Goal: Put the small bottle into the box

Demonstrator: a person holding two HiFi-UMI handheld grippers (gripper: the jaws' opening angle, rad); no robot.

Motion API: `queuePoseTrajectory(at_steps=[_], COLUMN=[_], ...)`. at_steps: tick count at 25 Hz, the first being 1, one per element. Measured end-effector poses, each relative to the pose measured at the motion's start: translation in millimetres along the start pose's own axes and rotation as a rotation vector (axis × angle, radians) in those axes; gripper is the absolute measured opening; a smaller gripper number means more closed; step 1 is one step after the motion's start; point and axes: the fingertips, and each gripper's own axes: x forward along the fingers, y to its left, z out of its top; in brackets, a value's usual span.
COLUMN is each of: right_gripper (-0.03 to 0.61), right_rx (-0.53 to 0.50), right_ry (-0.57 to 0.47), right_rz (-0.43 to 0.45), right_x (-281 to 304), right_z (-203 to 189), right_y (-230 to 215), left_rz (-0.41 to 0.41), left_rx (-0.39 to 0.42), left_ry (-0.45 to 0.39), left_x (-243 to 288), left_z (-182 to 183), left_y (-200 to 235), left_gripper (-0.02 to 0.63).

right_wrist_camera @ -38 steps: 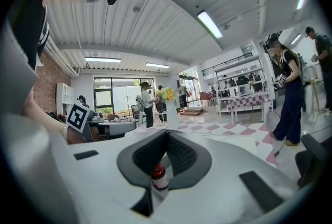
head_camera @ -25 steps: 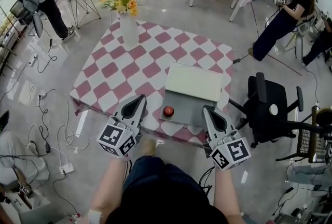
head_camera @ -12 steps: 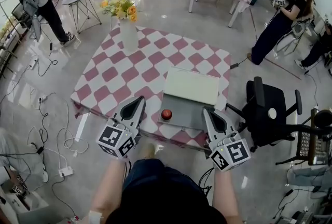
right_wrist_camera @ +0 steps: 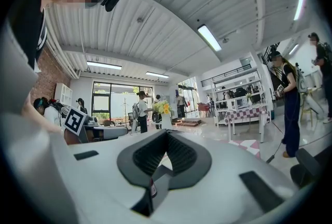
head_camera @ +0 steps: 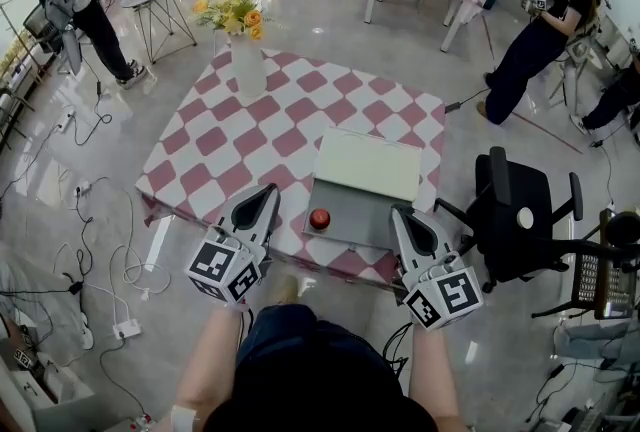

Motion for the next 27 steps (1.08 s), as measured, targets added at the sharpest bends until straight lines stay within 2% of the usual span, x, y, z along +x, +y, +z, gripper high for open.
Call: queuePoseTrajectory(at_steps=[27], right_gripper=[0.005], right_rx=[0.029], right_ry=[-0.005], right_rz=[0.007], right_x=[3.6], right_z=[-5.2], right_y=[-1.2], left_rz=[0.011], left_rx=[-0.009], left_ry=[0.012], left_x=[-0.5], left_z=[-3.5], left_y=[4.8], left_gripper=[0.001])
